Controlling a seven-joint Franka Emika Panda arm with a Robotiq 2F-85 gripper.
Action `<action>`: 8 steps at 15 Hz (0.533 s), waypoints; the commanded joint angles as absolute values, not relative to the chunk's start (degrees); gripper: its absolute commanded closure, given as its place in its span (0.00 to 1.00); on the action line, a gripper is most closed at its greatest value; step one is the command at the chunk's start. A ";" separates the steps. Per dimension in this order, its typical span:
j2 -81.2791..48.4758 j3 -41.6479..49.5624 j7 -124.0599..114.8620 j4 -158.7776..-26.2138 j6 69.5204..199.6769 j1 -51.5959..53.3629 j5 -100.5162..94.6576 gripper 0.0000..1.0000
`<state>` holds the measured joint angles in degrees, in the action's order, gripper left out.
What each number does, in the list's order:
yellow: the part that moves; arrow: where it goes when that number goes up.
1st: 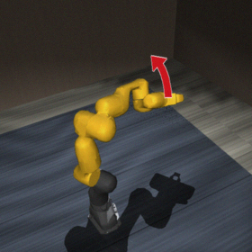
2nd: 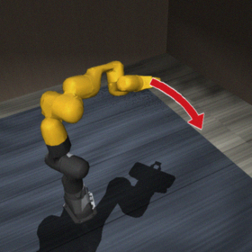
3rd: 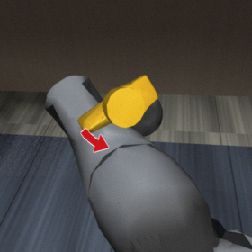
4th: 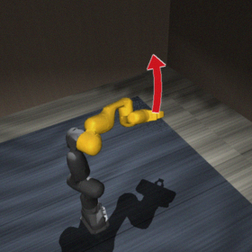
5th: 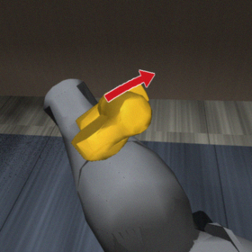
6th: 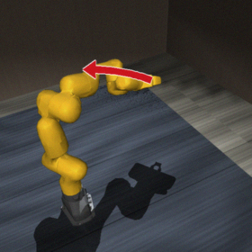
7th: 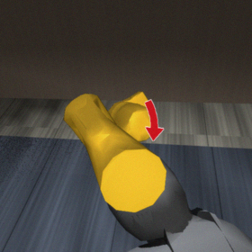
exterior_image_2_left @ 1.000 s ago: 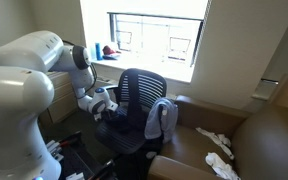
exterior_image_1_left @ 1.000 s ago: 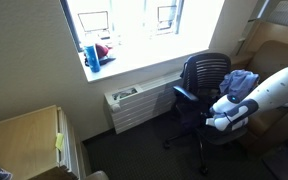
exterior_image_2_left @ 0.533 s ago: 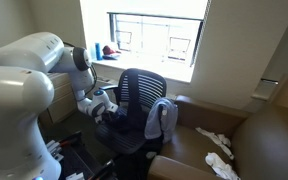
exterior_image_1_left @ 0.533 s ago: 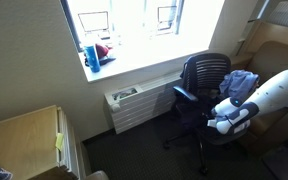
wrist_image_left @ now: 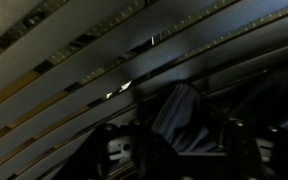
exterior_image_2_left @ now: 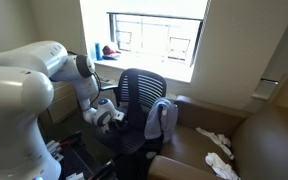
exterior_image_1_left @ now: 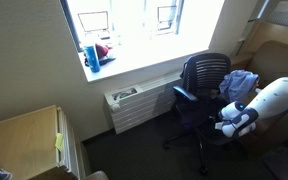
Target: Hang the clothing on the seat of the black chair onto the left armrest
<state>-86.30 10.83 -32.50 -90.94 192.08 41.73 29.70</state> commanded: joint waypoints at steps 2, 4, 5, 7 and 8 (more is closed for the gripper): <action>-85.88 7.41 -29.64 -88.93 192.09 35.93 29.30 0.76; -84.51 3.22 -28.11 -87.73 191.82 30.85 27.14 0.90; -83.31 0.92 -26.82 -87.89 192.34 28.45 25.78 0.97; -79.41 -3.75 -23.91 -90.80 196.74 24.21 23.26 1.00; -76.36 -5.09 -22.37 -94.07 201.26 23.24 22.45 1.00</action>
<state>-83.06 0.62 -27.70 -88.17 194.42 28.65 24.95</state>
